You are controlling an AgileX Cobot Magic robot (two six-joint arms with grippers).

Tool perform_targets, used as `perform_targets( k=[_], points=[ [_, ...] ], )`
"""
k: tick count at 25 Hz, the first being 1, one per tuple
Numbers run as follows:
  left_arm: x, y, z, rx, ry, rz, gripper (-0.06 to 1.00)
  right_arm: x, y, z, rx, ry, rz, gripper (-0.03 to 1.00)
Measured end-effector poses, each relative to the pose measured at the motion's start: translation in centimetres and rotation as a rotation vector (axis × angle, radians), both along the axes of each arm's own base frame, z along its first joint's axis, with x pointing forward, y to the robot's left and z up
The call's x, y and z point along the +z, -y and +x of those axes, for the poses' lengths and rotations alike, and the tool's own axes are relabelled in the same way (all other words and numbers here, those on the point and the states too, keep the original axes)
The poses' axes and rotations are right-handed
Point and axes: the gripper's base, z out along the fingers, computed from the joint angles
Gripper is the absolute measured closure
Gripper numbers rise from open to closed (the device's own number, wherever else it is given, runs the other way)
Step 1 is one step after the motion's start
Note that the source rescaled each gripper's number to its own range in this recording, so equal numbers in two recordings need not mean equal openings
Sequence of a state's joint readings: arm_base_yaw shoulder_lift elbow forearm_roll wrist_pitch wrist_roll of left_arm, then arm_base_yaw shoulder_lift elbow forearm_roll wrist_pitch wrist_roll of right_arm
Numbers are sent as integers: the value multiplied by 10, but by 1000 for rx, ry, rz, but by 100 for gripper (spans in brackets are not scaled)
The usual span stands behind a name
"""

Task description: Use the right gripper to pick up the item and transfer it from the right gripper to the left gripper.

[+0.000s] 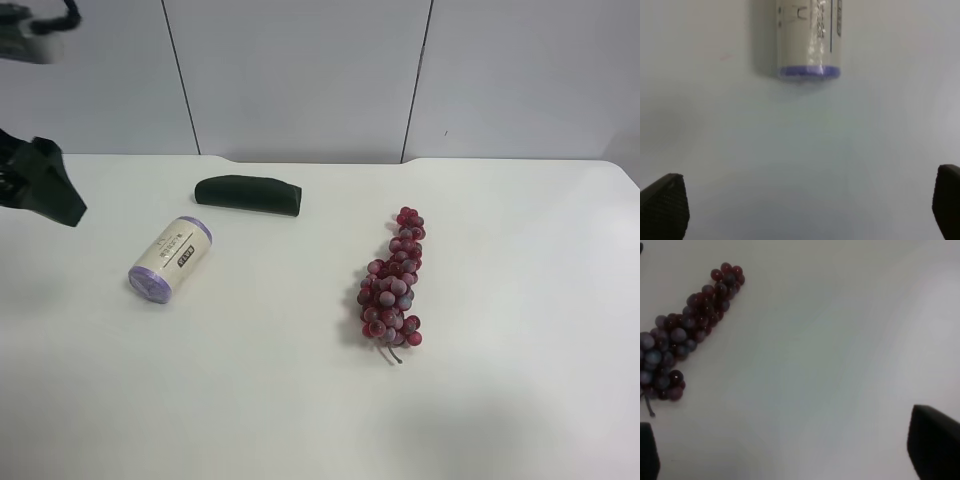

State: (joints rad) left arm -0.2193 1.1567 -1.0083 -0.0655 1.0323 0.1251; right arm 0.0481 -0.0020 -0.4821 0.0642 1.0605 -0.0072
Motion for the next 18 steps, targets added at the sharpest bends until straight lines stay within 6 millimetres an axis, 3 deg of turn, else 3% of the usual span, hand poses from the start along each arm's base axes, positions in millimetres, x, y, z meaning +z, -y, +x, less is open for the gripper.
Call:
perform_targets(
  k=[8, 11, 18],
  points=[
    [44, -21, -81, 9, 185, -10, -4, 0, 0, 0, 0, 0, 0, -2],
    [36, -28, -111, 15, 226, -11, -4, 0, 0, 0, 0, 0, 0, -2],
    [-6, -42, -172, 64, 297, -60, -4, 0, 0, 0, 0, 0, 0, -2]
  ],
)
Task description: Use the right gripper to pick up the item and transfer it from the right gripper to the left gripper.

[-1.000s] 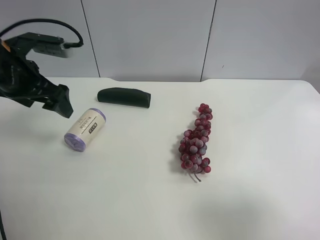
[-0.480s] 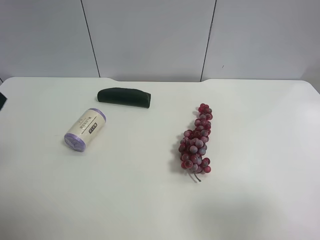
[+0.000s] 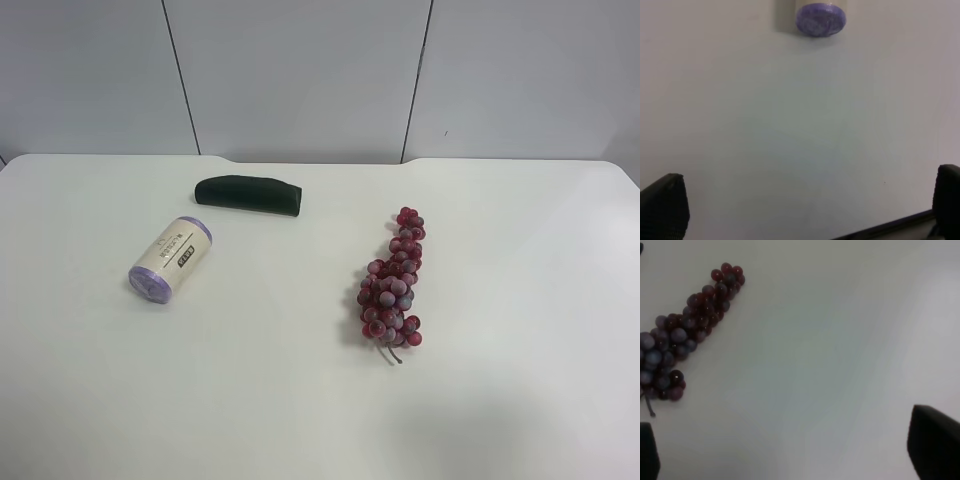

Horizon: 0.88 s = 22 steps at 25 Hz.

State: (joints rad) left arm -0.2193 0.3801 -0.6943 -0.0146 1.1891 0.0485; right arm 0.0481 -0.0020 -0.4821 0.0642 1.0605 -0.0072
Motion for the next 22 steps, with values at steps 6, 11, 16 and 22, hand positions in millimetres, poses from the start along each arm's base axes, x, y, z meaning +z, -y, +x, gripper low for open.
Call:
perform_targets(
  k=[6, 11, 16, 22],
  points=[
    [-17, -8, -36, 5, 145, -37, -4, 0, 0, 0, 0, 0, 0, -2],
    [-23, -13, -56, -1, 261, -51, -4, 0, 0, 0, 0, 0, 0, -2],
    [-28, -13, -58, -13, 281, -43, -4, 0, 0, 0, 0, 0, 0, -2],
    [-37, -10, -46, -15, 312, -48, -4, 0, 0, 0, 0, 0, 0, -2]
  ],
)
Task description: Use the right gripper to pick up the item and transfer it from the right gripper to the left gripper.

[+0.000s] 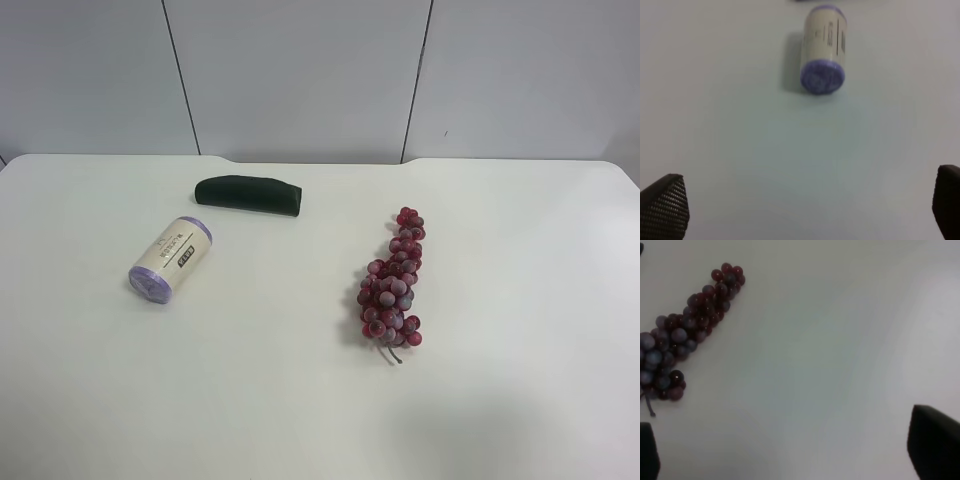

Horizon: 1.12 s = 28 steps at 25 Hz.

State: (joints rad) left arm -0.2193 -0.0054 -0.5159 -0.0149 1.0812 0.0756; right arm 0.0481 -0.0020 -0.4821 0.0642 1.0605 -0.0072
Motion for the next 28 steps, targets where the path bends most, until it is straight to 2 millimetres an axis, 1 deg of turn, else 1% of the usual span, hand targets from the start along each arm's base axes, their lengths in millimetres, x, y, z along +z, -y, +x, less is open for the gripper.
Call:
perform_targets(
  k=[12, 15, 20, 28],
  points=[
    [-1, 0, 2, 13, 11, -3, -4, 0, 0, 0, 0, 0, 0, -2],
    [-1, 0, 2, 49, 11, -3, -4, 0, 0, 0, 0, 0, 0, -2],
    [-1, 1, 2, 192, 12, -1, -4, 0, 0, 0, 0, 0, 0, -2],
    [-1, 1, 2, 216, 12, -1, -4, 0, 0, 0, 0, 0, 0, -2]
  ],
)
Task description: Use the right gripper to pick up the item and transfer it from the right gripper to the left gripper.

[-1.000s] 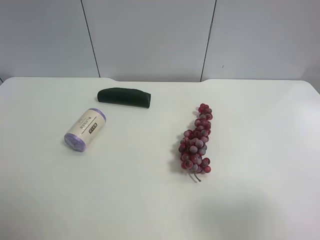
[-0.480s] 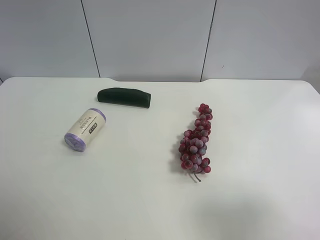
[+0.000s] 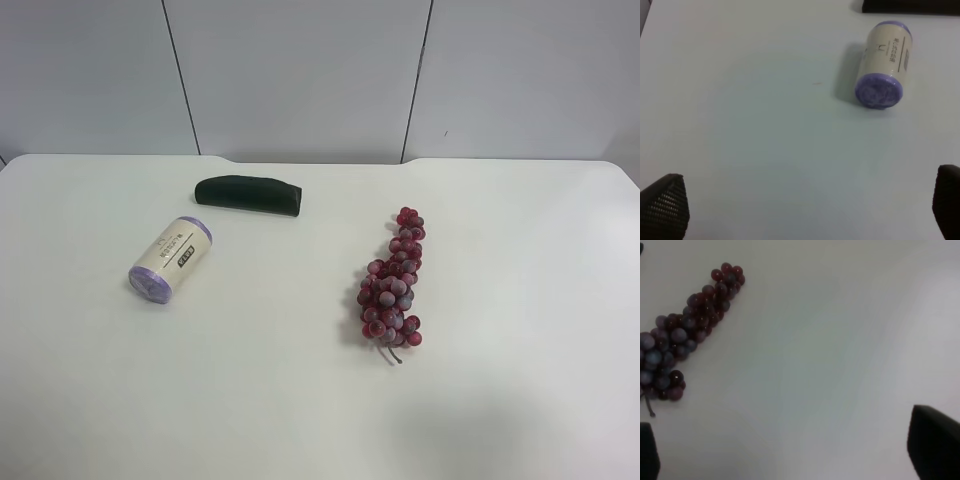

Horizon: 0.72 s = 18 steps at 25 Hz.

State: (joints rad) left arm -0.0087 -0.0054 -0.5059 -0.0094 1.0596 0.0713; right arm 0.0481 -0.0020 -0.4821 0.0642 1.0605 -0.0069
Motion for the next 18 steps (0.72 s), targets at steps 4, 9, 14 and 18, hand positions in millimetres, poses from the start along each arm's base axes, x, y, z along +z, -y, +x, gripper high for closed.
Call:
perform_targets(
  k=[4, 9, 14, 18],
  points=[
    [0, 0, 0, 0, 0, 0, -4, 0, 0, 0, 0, 0, 0, -2],
    [0, 0, 0, 0, 0, 0, -5, 0, 0, 0, 0, 0, 0, -2],
    [0, 0, 0, 0, 0, 0, -5, 0, 0, 0, 0, 0, 0, -2],
    [0, 0, 0, 0, 0, 0, -5, 0, 0, 0, 0, 0, 0, -2]
  ],
)
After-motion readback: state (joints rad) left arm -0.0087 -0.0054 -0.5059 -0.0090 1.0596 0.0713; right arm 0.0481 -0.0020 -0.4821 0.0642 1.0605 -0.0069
